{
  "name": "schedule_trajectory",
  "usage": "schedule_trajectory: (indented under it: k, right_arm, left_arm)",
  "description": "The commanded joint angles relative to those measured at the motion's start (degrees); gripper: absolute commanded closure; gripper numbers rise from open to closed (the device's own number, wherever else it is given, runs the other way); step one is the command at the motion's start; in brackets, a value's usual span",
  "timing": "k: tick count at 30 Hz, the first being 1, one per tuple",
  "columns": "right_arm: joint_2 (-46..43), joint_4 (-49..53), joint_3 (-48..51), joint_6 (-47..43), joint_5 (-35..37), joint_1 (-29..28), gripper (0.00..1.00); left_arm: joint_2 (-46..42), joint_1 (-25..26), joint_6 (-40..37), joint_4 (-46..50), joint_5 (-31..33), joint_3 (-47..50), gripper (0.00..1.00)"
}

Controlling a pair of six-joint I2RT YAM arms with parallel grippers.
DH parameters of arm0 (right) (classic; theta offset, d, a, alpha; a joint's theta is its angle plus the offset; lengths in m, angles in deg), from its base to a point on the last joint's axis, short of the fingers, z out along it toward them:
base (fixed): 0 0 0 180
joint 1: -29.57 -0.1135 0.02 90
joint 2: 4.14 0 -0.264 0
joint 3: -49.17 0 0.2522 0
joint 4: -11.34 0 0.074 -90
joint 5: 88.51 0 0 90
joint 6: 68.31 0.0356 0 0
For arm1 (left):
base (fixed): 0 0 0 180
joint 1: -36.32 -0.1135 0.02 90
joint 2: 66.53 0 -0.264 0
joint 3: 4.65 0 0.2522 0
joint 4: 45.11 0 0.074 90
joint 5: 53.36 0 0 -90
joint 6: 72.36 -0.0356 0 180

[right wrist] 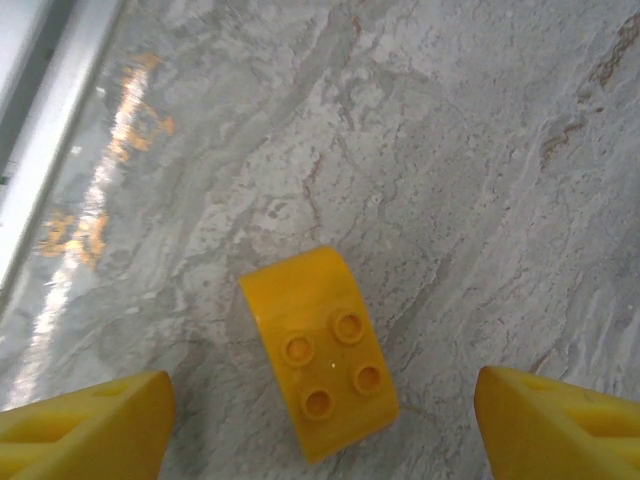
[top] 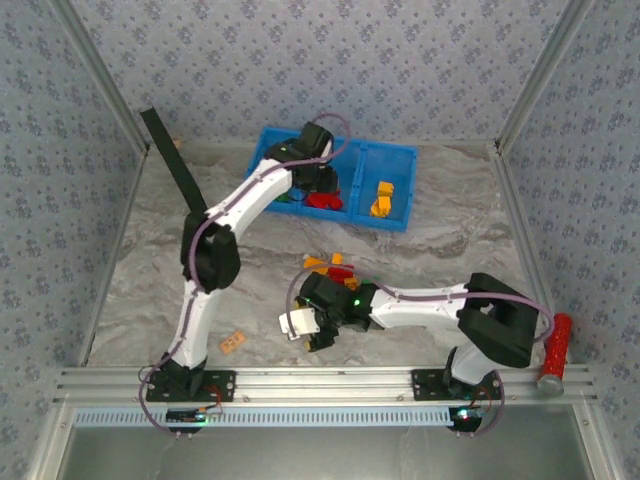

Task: Sort the legos into containers by color
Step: Place the lego in the container, then pick up the lego from the bottom-center of the table.

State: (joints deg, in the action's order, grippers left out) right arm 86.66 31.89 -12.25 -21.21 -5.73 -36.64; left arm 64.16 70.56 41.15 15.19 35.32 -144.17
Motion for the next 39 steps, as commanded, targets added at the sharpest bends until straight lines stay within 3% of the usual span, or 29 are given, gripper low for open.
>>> schedule_trajectory:
  k: [1,7,12,21,27,30,39]
  right_arm:
    - [2.89,-2.66,-1.73,1.15,3.3,-0.66,0.19]
    - [4.81,-3.81,-1.74,1.67,2.63,-0.8,0.19]
    - [6.2,-2.36,-2.4,1.22,1.6,-0.36,0.23]
    - [9.12,0.71,-4.32,1.71,-0.79,0.47,0.44]
    - [9.06,2.67,-4.44,1.84,-1.16,1.0,0.72]
    - [7.9,3.32,-3.9,2.12,-1.46,1.65,0.8]
    - [-6.39,7.53,-2.16,6.66,-1.9,5.7,0.85]
  left_arm:
    - [5.42,-0.04,-0.57,1.82,3.35,-6.28,0.83]
    - [12.26,0.11,0.3,4.43,1.81,-14.38,0.82]
    - [14.65,0.14,1.0,5.74,1.05,-15.74,0.78]
    - [14.29,0.13,0.88,6.23,0.97,-15.84,0.62]
    - [11.69,0.12,0.05,6.2,0.56,-16.97,0.49]
    - [9.76,0.2,-0.22,5.64,-0.54,-17.2,0.45]
    - [2.97,0.21,-1.91,3.65,-3.67,-18.24,0.39]
